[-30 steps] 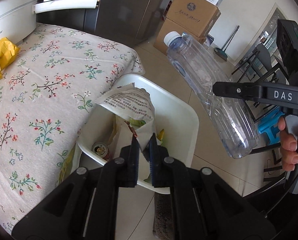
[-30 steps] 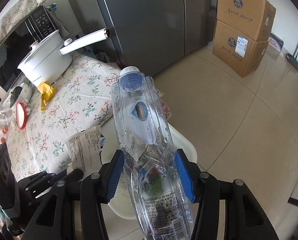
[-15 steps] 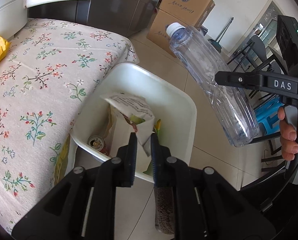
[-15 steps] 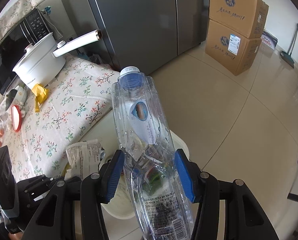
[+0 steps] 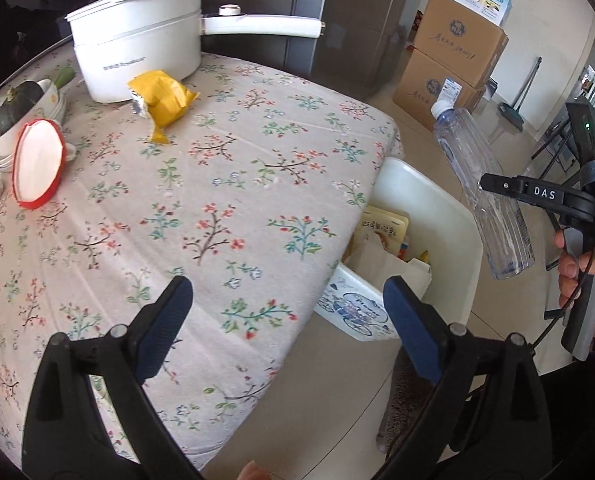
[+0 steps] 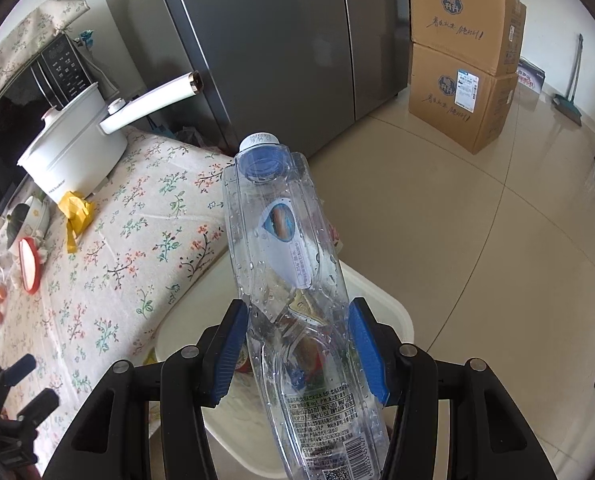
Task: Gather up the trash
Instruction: 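Open the left gripper over the bin while the right gripper drops the bottle in, then move both grippers back over the table toward the red-rimmed lid and yellow bag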
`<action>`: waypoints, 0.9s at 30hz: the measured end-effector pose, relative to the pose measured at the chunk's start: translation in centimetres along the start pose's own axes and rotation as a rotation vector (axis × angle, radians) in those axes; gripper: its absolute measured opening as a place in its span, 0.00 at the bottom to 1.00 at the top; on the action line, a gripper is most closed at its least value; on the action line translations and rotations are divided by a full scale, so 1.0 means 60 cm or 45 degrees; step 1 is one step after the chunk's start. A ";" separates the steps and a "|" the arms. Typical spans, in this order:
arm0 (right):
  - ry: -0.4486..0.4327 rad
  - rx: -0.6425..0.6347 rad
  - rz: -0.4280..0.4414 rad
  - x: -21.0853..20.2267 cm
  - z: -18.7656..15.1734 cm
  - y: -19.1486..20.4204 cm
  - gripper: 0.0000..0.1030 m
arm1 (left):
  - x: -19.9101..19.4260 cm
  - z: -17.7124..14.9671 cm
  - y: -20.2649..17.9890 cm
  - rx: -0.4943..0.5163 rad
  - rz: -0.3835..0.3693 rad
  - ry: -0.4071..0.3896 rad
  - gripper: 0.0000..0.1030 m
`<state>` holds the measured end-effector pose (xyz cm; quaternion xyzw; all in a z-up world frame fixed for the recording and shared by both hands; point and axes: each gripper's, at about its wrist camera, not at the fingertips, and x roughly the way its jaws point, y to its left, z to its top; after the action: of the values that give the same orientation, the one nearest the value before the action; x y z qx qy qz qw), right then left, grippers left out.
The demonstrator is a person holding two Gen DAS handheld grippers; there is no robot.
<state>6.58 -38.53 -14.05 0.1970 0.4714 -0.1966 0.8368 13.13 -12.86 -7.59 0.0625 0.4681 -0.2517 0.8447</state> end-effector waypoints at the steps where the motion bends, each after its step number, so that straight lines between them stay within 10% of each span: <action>1: 0.002 0.003 -0.005 0.009 -0.002 0.005 0.52 | -0.008 -0.002 0.013 -0.007 0.008 -0.003 0.95; 18: 0.088 0.012 -0.044 0.115 -0.029 0.074 0.53 | -0.075 -0.042 0.129 -0.079 0.106 -0.030 0.96; 27: 0.171 0.018 -0.017 0.123 -0.023 0.065 0.76 | -0.087 -0.048 0.152 -0.114 0.121 -0.042 0.96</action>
<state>11.13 -35.59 -20.52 0.2124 0.5266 -0.1918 0.8005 13.08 -2.09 -6.09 0.0427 0.4616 -0.1913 0.8652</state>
